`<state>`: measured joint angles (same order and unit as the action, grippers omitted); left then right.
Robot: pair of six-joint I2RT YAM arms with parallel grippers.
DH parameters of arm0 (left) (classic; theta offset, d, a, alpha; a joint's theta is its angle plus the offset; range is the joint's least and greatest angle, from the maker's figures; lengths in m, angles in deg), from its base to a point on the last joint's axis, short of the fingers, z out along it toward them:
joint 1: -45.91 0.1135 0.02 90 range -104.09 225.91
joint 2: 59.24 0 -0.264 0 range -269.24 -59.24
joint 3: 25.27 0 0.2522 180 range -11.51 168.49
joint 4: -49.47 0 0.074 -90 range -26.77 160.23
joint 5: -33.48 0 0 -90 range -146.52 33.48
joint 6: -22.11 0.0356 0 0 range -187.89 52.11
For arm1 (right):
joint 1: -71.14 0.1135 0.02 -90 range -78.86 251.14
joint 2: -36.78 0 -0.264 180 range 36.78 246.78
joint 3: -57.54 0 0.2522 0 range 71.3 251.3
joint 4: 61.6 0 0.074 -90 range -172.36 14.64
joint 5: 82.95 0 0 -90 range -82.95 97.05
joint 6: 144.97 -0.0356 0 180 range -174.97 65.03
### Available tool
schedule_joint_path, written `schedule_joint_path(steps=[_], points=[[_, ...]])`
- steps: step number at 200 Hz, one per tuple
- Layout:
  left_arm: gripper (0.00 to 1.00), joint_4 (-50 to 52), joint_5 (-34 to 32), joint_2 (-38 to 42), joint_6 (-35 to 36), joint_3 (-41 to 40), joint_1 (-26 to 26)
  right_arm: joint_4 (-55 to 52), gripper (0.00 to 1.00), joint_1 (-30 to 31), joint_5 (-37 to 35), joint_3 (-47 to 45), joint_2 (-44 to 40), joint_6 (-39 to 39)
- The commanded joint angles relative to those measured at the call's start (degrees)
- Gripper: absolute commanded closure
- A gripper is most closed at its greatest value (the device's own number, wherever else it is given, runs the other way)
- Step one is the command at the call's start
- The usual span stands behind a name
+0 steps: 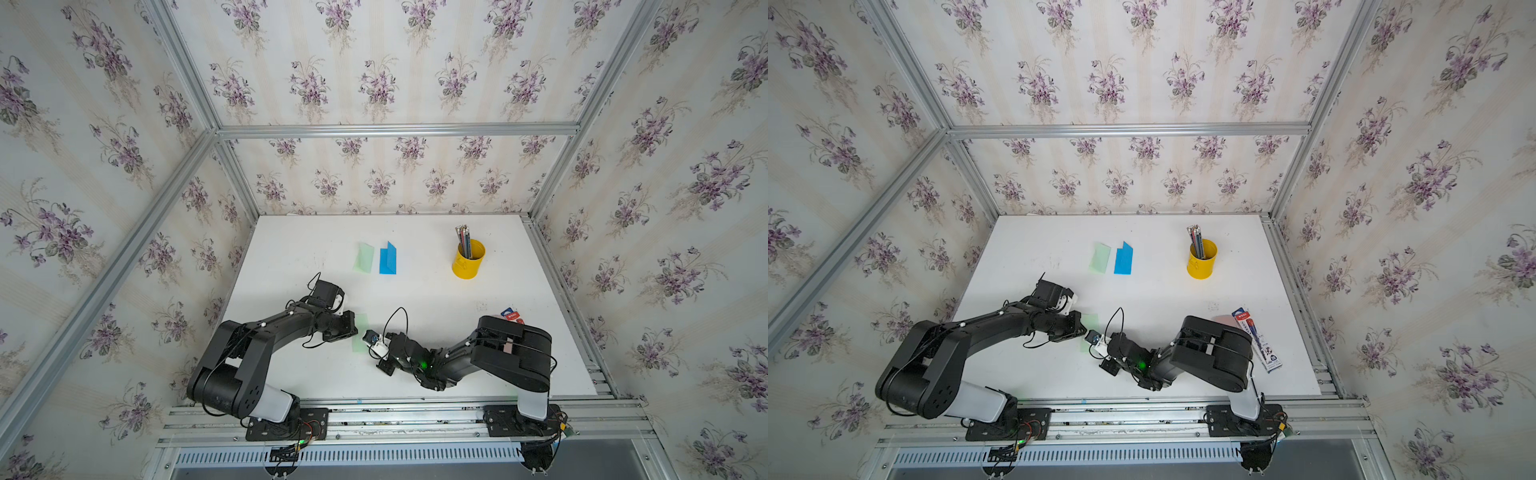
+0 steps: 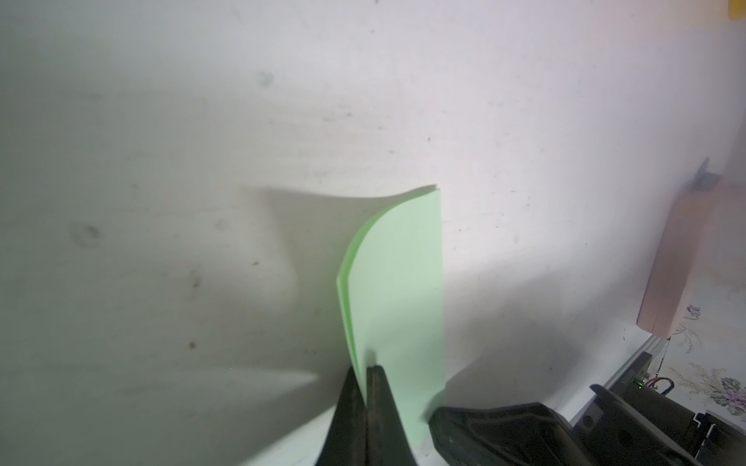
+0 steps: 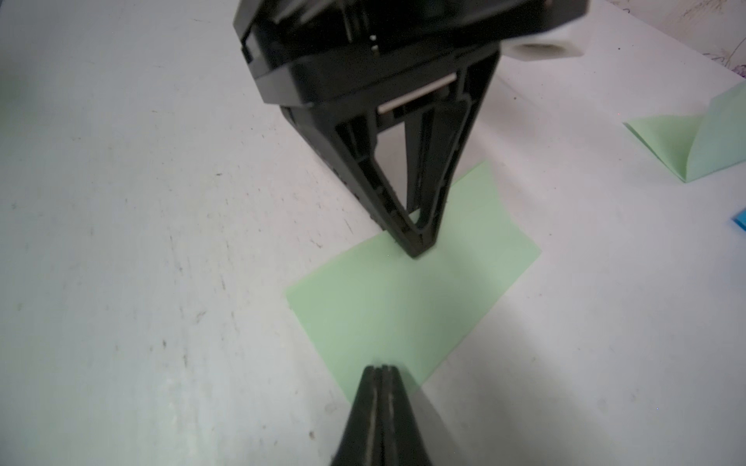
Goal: Fold the square paper along the opposite sides
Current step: Smooth out the paper at the center of the board, then place the paper at the center of the board.
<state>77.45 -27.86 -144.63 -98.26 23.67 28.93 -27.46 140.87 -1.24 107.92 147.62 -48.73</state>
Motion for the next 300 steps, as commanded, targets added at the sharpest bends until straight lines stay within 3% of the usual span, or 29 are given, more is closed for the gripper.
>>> schedule_joint_path(steps=[1, 105, 126, 159, 209, 272, 300], points=[[1.0, 5.6, -6.8, -0.7, 1.2, -0.5, 0.1, -9.6, 1.0, 0.2, 0.7, -0.5, 0.4, -0.3], [1.0, 5.7, -6.6, -0.6, 1.5, -0.6, 0.2, -12.6, 1.0, 0.3, -0.2, -3.2, -0.9, -2.9], [1.0, 5.8, -6.3, -0.6, 2.3, 0.1, 0.2, -14.1, 1.0, 0.1, -3.1, -5.1, -6.3, -3.4], [1.0, 6.9, -4.2, -2.7, 5.1, 8.6, -0.6, -13.9, 1.0, -6.8, -3.1, -4.9, -20.1, -4.9], [1.0, 7.1, 0.5, -15.3, 7.3, 26.1, -5.4, -9.9, 1.0, -13.1, -3.1, -5.0, -19.6, -5.1], [1.0, 5.2, 2.3, -26.7, 5.6, 34.0, -6.5, -9.5, 1.0, -16.9, -2.8, -6.6, -20.3, -6.1], [0.83, 4.9, 2.2, -27.9, 4.4, 34.2, -6.5, -9.3, 1.0, -17.5, -2.9, -6.4, -20.0, -6.2]])
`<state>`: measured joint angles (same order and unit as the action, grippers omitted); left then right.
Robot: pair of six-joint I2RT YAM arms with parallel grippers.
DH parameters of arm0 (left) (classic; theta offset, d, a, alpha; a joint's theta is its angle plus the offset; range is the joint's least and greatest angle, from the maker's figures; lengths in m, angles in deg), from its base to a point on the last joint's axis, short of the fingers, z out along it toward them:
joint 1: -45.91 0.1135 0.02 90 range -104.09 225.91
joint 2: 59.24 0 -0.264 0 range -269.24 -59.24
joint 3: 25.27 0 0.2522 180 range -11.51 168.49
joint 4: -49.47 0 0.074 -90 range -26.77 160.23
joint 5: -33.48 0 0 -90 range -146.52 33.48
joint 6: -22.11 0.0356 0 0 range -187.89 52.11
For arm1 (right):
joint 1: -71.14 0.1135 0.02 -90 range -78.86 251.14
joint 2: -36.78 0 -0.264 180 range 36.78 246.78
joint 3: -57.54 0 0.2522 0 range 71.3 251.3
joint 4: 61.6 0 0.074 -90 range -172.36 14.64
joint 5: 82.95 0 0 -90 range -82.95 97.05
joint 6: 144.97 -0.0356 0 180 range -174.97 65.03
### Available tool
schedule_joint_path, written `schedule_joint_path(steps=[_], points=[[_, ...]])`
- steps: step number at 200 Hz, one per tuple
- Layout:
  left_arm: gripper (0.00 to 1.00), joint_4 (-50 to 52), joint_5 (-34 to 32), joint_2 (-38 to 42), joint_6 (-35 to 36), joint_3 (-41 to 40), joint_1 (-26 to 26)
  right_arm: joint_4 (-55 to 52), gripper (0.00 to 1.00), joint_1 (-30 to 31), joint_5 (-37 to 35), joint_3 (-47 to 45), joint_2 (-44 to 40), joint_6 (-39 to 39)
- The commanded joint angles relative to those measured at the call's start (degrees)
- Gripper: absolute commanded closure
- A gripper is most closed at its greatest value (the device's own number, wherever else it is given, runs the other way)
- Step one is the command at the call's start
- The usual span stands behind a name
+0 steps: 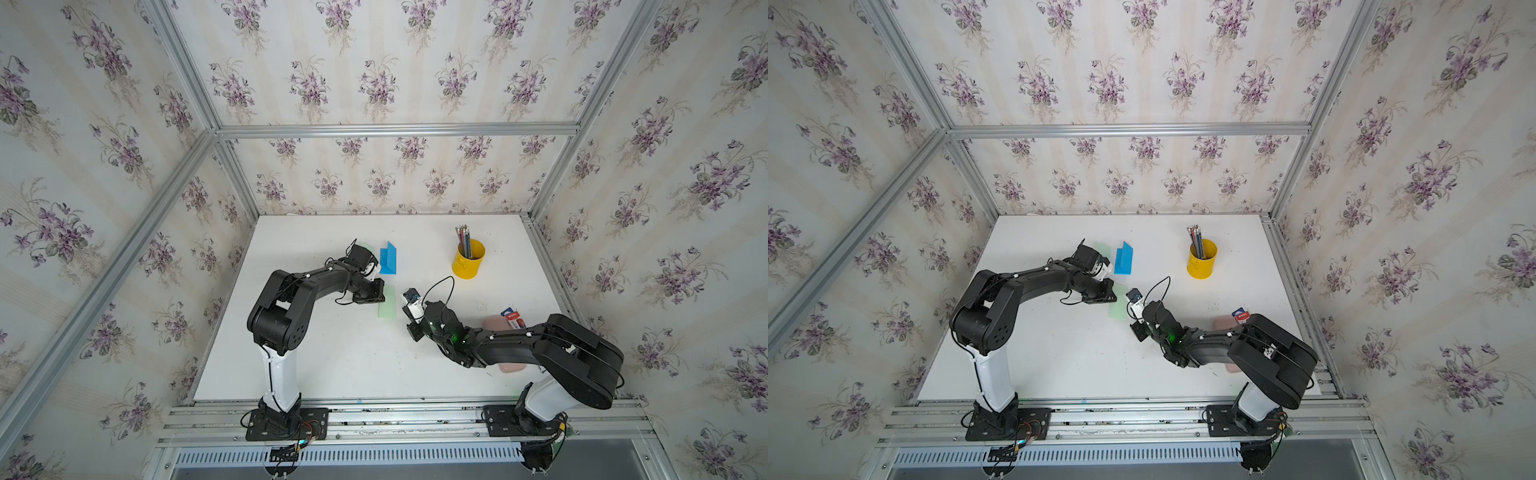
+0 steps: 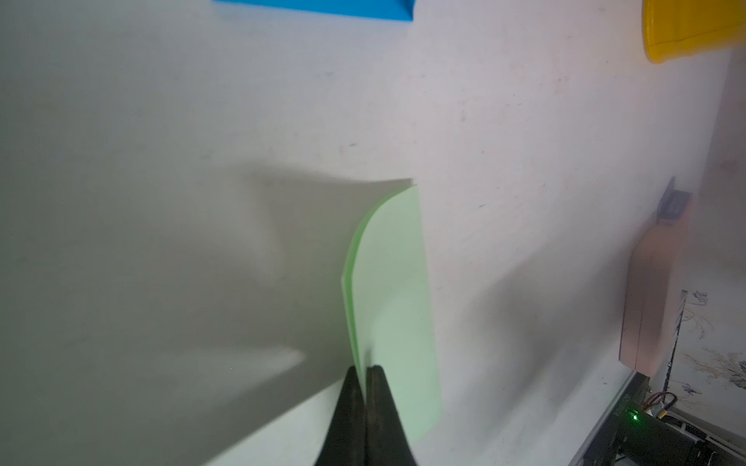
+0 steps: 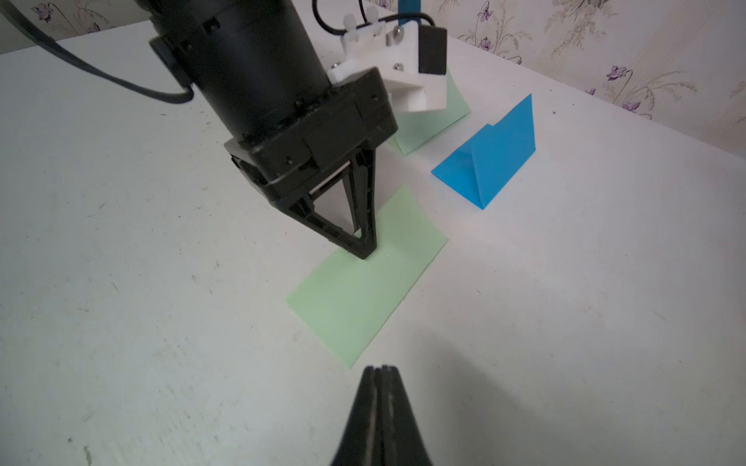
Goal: Fold the square paper along the opposite sides
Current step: Place the paper at the center of the board.
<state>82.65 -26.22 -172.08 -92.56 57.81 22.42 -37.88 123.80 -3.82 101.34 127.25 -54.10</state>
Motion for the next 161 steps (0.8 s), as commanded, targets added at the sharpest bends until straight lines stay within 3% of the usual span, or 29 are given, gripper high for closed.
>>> schedule_joint_path(steps=[1, 39, 75, 84, 98, 114, 134, 151, 161], points=[[0.82, -0.3, 0.5, -0.4, -1.3, 0.0, 0.0, 1.2, 1.0, -0.5, -0.3, 0.2, 0.4, -0.8], [0.54, -0.7, -1.1, 2.5, -2.5, -3.0, 0.0, 1.3, 0.99, -1.3, -0.6, 1.4, 1.4, -0.9], [0.46, 0.6, -3.0, 5.6, -2.8, -1.9, -0.1, -0.2, 0.85, -1.9, -1.1, 4.1, 1.6, 0.2], [0.39, 1.3, -3.6, 6.5, -2.8, -0.8, -0.1, -0.7, 0.8, -1.9, -1.7, 4.8, 1.3, 0.8], [0.34, 2.2, -5.3, 8.8, -2.1, 0.9, -0.2, -1.0, 0.68, -2.2, -2.9, 6.1, 0.4, 2.3], [0.24, 3.1, -8.2, 12.3, 0.0, 3.6, -0.6, 0.0, 0.33, -2.4, -7.2, 7.1, -1.0, 4.3], [0.13, 3.3, -13.2, 18.0, 2.9, 5.5, -0.7, 3.6, 0.01, -2.5, -18.7, 7.5, -3.0, 7.9], [0.0, 0.8, -19.7, 25.0, 6.2, 2.5, -0.7, 7.1, 0.0, -5.0, -22.9, 6.0, -6.5, 10.7], [0.01, -1.8, -23.7, 29.7, 9.1, -0.7, -0.7, 6.9, 0.0, -8.3, -21.5, 4.4, -8.3, 11.7]])
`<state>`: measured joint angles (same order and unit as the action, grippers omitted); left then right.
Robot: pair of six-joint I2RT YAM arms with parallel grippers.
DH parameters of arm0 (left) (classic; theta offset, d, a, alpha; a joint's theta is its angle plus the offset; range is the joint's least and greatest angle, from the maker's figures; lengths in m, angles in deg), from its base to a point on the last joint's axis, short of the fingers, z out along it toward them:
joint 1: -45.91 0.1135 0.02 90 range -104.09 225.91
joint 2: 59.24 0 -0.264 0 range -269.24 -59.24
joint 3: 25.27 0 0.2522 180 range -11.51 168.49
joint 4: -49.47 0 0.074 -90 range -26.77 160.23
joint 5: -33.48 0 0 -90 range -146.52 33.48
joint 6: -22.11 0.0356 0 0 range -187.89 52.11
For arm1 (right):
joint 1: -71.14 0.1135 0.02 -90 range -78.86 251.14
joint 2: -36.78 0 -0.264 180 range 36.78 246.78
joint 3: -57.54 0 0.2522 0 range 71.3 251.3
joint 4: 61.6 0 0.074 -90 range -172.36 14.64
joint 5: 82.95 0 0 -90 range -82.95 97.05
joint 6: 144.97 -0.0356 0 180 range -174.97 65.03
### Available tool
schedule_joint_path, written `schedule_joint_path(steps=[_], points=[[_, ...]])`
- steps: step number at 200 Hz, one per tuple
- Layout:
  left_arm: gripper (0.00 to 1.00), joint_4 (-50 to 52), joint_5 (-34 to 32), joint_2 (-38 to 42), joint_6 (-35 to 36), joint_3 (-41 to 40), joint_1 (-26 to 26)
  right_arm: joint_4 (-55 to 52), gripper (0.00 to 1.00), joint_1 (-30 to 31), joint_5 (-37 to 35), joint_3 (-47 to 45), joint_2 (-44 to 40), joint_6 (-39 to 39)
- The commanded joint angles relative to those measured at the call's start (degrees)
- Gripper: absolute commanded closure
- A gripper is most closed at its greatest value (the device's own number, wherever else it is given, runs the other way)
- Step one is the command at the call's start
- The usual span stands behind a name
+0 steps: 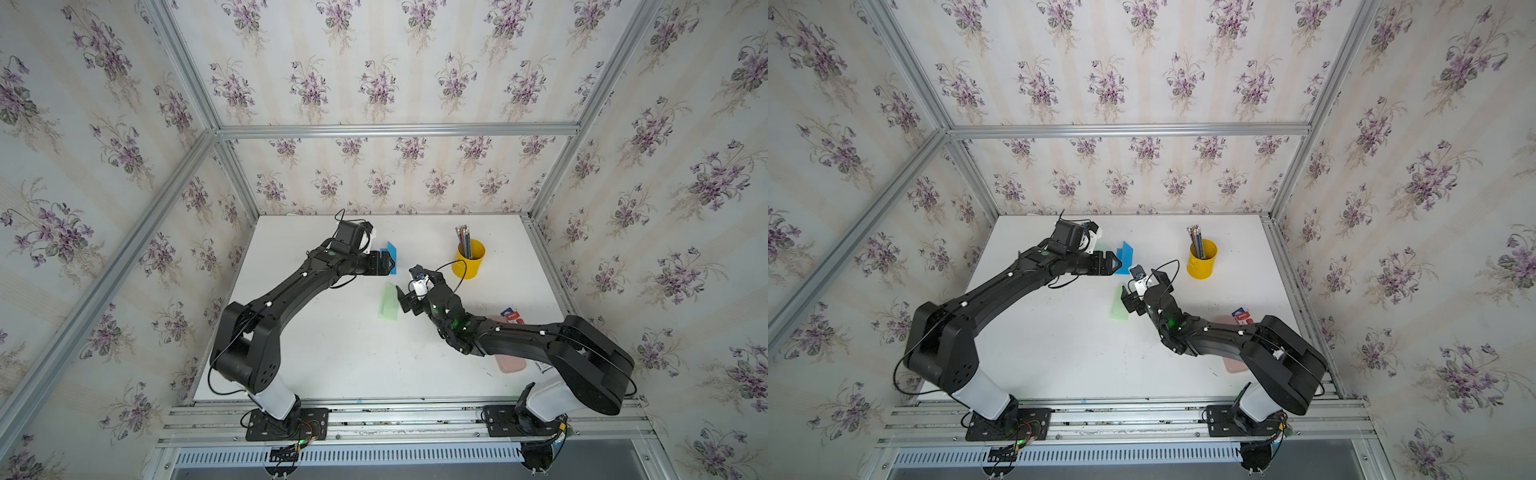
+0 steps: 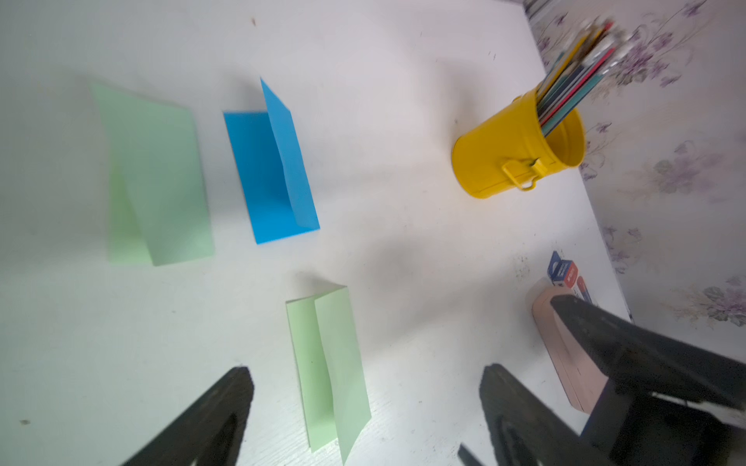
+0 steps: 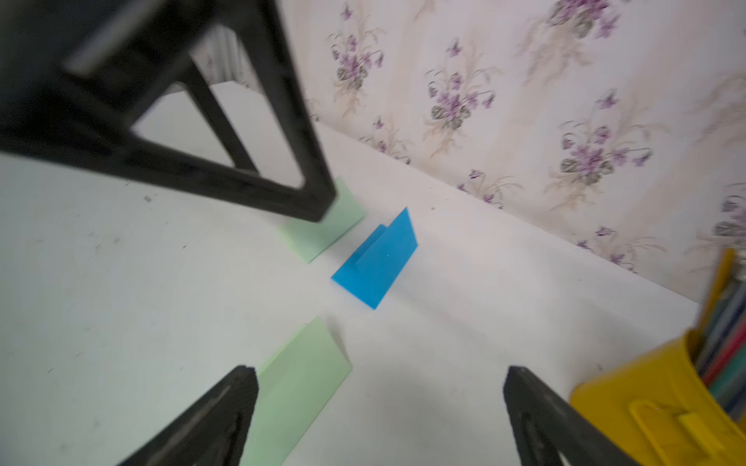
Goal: Fold the square paper along the opposite sides
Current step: Place the paper at the center of the board, then reset both arms
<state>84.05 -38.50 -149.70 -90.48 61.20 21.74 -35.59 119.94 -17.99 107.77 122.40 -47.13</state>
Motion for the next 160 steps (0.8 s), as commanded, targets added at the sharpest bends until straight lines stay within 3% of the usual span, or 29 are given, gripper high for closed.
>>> schedule_joint_path(steps=[1, 23, 39, 46, 56, 70, 81, 87, 96, 108, 123, 129, 137, 142, 151, 160], points=[[0.01, -3.6, -11.6, 7.7, 7.4, -4.5, 0.0, 4.6, 0.0, -4.7, -7.2, -2.2, -3.6, 4.9], [0.0, -11.4, -20.8, 17.0, 16.3, -14.7, 0.0, 8.1, 0.0, -10.6, -10.0, -7.1, -4.8, 8.2], [0.02, -21.3, -36.6, 20.1, 21.8, -24.5, 0.5, 13.2, 0.0, -15.7, -10.6, -10.6, -2.6, 7.2], [0.04, -24.0, -39.2, 20.5, 24.5, -27.6, 1.8, 15.7, 0.0, -19.0, -10.5, -12.0, -0.9, 6.8], [0.04, -24.8, -36.0, 20.2, 26.8, -30.8, 5.1, 14.3, 0.0, -22.2, -11.7, -11.3, 2.3, 5.9], [0.05, -26.7, -31.3, 18.1, 25.0, -34.6, 11.1, 21.1, 0.0, -25.4, -10.8, -12.2, 7.5, 7.8], [0.06, -33.3, -27.1, 15.6, 25.5, -38.5, 15.0, 27.3, 0.0, -26.6, -12.3, -12.8, 9.9, 9.4], [0.06, -38.0, -26.6, 13.7, 26.4, -40.8, 16.2, 22.9, 0.0, -27.3, -14.2, -11.3, 9.4, 6.7], [0.05, -46.3, -25.8, 11.0, 28.1, -43.2, 18.1, 21.8, 0.0, -30.4, -8.1, -12.6, 6.6, 3.5], [0.05, -47.6, -20.4, 11.3, 28.0, -43.2, 20.0, 23.3, 0.0, -36.6, 0.4, -17.8, 1.3, -3.5], [0.05, -58.1, -18.2, 9.9, 29.0, -47.0, 20.7, 39.3, 0.0, -46.8, 15.7, -26.6, 1.9, -11.8], [0.06, -64.7, -18.0, 6.8, 28.6, -50.1, 21.1, 45.2, 0.0, -47.0, 16.4, -27.7, 4.5, -10.7], [0.03, -71.1, -18.0, 3.7, 28.0, -51.4, 22.0, 36.4, 0.0, -46.5, 18.7, -25.9, 2.0, -10.0], [0.02, -71.4, -18.5, 2.7, 27.3, -50.5, 22.4, 32.3, 0.0, -46.6, 19.0, -24.2, 1.4, -10.2], [0.0, -69.4, -18.1, 1.8, 26.8, -49.0, 22.8, 38.6, 0.0, -46.1, 19.3, -25.0, 3.5, -8.8], [0.0, -69.1, -17.6, 1.9, 26.4, -49.0, 23.3, 37.9, 0.0, -44.8, 18.9, -26.5, 1.6, -7.8]])
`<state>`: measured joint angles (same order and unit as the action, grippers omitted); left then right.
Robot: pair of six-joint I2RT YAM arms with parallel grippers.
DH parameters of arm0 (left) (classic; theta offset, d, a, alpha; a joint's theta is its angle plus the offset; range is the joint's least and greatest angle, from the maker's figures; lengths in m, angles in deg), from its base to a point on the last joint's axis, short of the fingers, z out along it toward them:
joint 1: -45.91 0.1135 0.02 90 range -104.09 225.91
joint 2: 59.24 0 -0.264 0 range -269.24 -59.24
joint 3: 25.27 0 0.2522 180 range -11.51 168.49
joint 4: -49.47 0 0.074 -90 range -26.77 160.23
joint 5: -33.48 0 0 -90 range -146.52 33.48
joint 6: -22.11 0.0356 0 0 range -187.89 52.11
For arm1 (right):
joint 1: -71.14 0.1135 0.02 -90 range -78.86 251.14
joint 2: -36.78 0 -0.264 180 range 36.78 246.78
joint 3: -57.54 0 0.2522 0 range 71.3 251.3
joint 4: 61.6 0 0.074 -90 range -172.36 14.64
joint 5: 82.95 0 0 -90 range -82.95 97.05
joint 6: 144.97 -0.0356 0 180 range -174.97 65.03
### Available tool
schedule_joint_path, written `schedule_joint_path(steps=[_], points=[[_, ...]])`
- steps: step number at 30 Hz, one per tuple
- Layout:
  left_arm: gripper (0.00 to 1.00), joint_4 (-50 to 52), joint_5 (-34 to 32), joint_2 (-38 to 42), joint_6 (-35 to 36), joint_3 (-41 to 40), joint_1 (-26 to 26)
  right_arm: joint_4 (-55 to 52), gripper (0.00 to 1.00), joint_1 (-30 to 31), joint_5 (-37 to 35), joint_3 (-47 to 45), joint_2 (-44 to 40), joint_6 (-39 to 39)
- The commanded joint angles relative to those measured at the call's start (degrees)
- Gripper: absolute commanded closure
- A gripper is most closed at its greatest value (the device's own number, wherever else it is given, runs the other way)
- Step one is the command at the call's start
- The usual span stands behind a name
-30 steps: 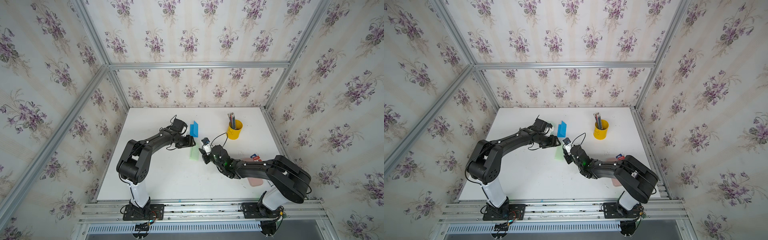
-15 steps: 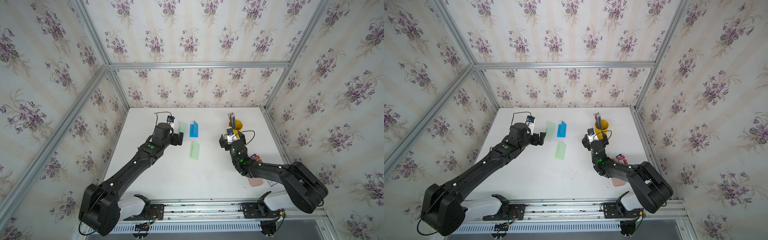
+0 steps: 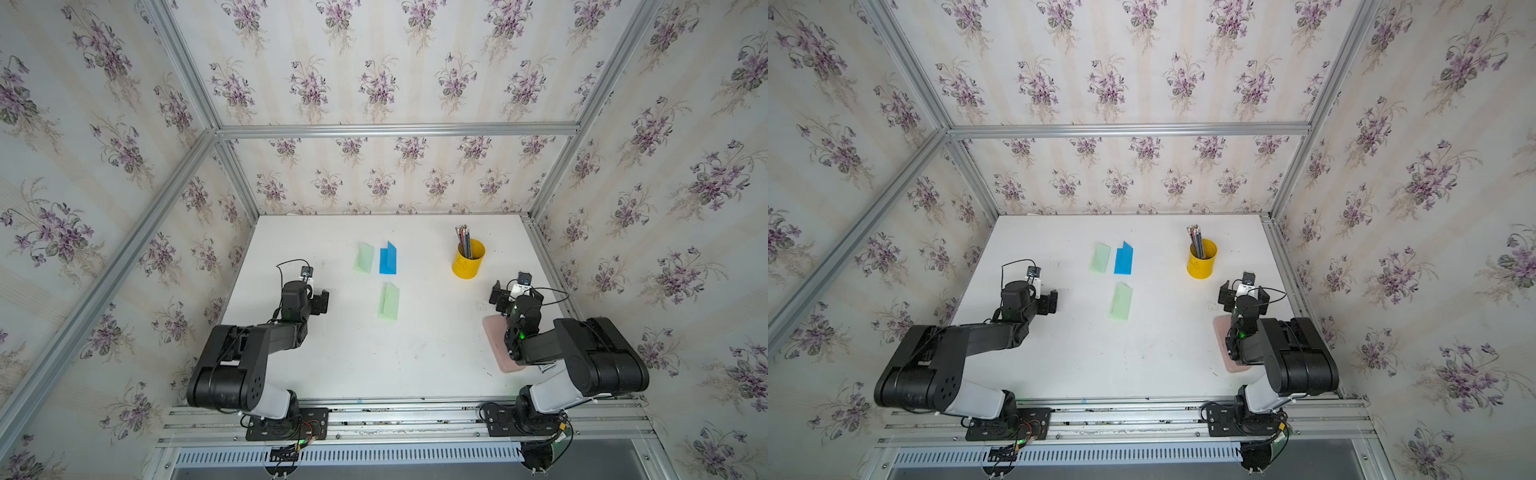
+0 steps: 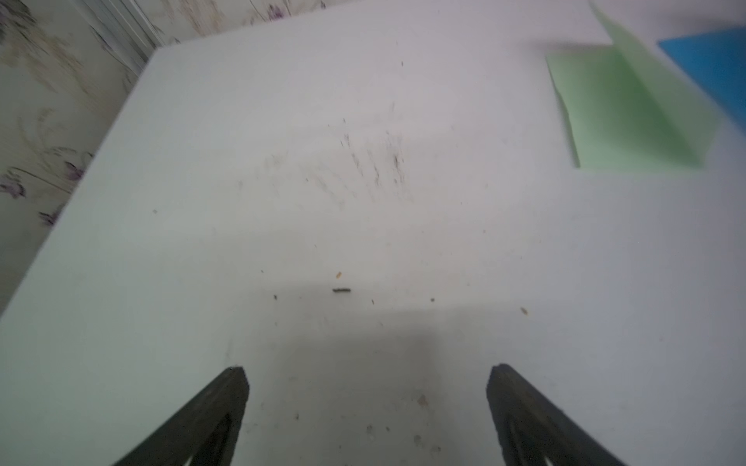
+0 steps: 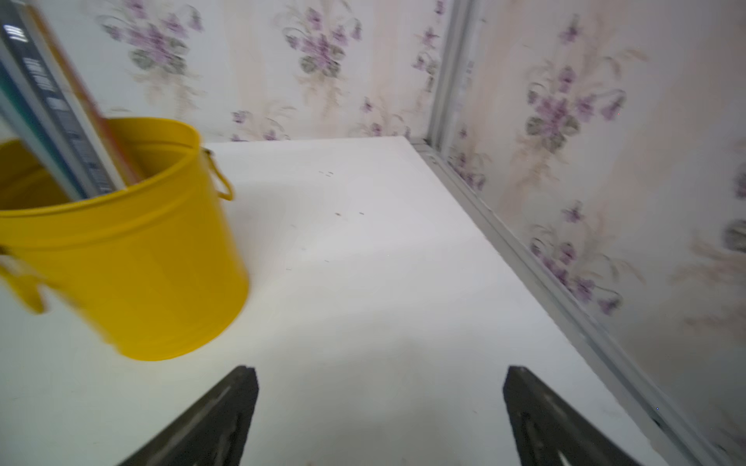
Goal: Fold the square paper along the opposite sides
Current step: Reset both arms
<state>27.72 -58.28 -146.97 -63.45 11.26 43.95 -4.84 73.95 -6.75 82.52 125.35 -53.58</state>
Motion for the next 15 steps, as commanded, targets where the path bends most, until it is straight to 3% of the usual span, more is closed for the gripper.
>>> schedule_joint_path(steps=[1, 3, 8, 15], points=[[0.0, -12.7, 2.1, -0.8, -0.7, 1.0, 1.1, 7.4, 0.0, 1.3, 7.9, -1.3, -1.4, -1.1], [0.0, -12.6, 2.2, -0.9, -0.7, 1.2, 1.1, 13.9, 0.0, 1.5, 14.6, -3.4, 0.2, 2.4], [0.0, -12.5, 2.2, -1.0, -0.8, 1.2, 1.3, 4.4, 0.0, 1.4, 12.4, 1.3, 0.3, 0.9], [0.0, -12.9, 2.7, -0.4, -0.9, 0.7, 1.4, 5.8, 0.0, 1.3, 8.5, 0.4, -0.2, -0.5]])
